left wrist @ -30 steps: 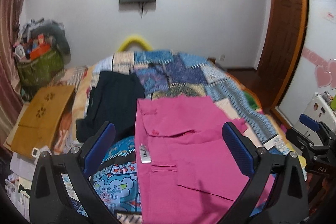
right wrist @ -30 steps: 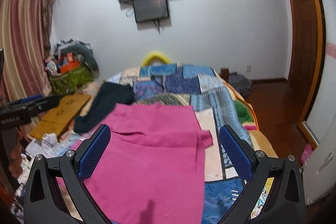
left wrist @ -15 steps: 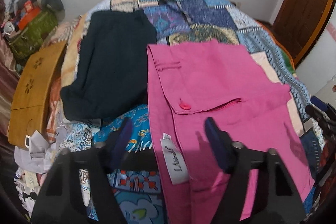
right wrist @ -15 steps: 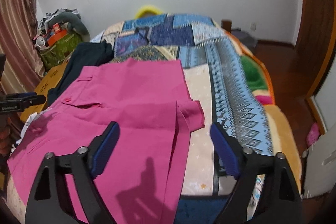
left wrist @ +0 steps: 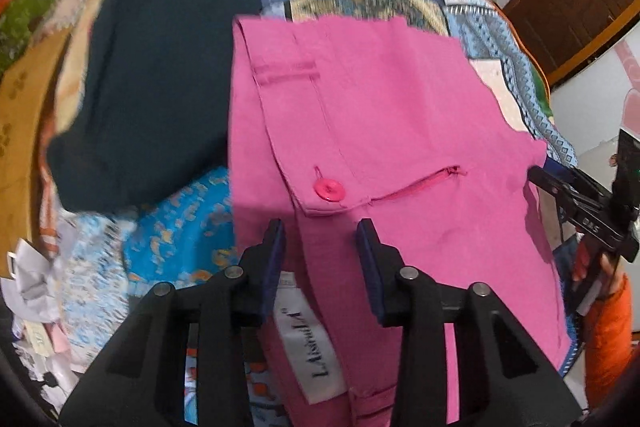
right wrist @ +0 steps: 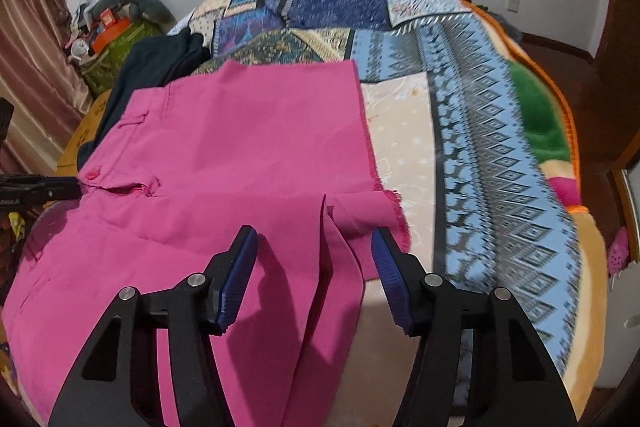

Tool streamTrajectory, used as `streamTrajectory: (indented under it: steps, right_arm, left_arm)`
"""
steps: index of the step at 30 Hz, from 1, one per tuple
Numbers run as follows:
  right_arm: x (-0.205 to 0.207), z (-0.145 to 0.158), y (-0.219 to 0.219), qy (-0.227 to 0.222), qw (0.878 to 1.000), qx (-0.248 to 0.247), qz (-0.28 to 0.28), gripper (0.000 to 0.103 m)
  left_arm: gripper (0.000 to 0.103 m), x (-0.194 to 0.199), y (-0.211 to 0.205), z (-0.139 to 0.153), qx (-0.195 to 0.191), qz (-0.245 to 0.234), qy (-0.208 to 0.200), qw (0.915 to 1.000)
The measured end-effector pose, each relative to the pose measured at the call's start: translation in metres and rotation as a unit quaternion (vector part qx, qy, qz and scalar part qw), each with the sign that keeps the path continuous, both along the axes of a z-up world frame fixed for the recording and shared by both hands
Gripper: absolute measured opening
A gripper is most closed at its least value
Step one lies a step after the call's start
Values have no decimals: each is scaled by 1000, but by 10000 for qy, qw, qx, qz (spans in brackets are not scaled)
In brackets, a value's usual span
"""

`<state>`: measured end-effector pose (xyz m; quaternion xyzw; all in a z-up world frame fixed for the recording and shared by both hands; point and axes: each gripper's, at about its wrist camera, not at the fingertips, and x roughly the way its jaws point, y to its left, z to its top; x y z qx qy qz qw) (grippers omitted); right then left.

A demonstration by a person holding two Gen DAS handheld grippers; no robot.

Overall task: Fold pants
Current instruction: 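Move the left gripper to the labelled waistband while the right gripper reaches the trouser hem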

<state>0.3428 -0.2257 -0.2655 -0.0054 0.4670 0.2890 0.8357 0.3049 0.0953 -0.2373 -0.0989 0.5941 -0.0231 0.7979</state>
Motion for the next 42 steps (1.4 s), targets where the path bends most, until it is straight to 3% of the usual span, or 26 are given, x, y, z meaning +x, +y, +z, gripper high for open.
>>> streamTrajectory:
  steps: [2,4,5,6,7,10,13,18,24,29,32,35,37,42]
  right_arm:
    - [7,-5,2,97,9999,-1,28,46]
    - [11,-8,3,148,9998,91,86,37]
    - [12,-8,4,160,9998,115,98,34]
    - [14,-9,5,162,9997,143,106,26]
    - [14,-9,5,163,9997,156,113,18]
    - [14,-9,7,129,9997,138,184,9]
    - [12,-6,8,-4,9997,63,228,7]
    - [7,-3,9,-259,9994,-108,218,5]
    - [9,-10,17,-170,9994,-277,113,5]
    - [8,-6,12,-18,9997,-211,99,10]
    - [5,0,6,1,9999,-153,46,12]
    - [2,8,3,-58,9999,-156,23,25]
    - [2,15,-1,-106,9999,-96,51,44]
    - [11,27,-8,-315,9994,16,-158,49]
  left_arm:
    - [38,-1,-1,-4,-155,4,-4,9999]
    - [36,-2,1,-10,-597,67,10,9982]
    - [33,-2,3,-10,-692,112,3,9975]
    - [24,-2,4,-11,-801,81,28,9968]
    - [23,-2,3,-11,-845,66,39,9964]
    - [9,-5,-2,-7,-529,-45,-46,9986]
    - [4,-9,-6,-3,-91,-153,-142,9997]
    - [4,-12,-8,-1,459,-221,-328,9982]
    - [5,-11,-2,-8,280,-4,-223,9994]
    - [14,-11,-5,0,496,-141,-214,9984]
    - [25,-11,-6,11,594,-247,-395,9971]
    - [31,-8,-1,26,555,-183,-603,9965]
    - [31,-3,5,33,508,-106,-678,9964]
    - [38,20,14,34,504,19,-675,9964]
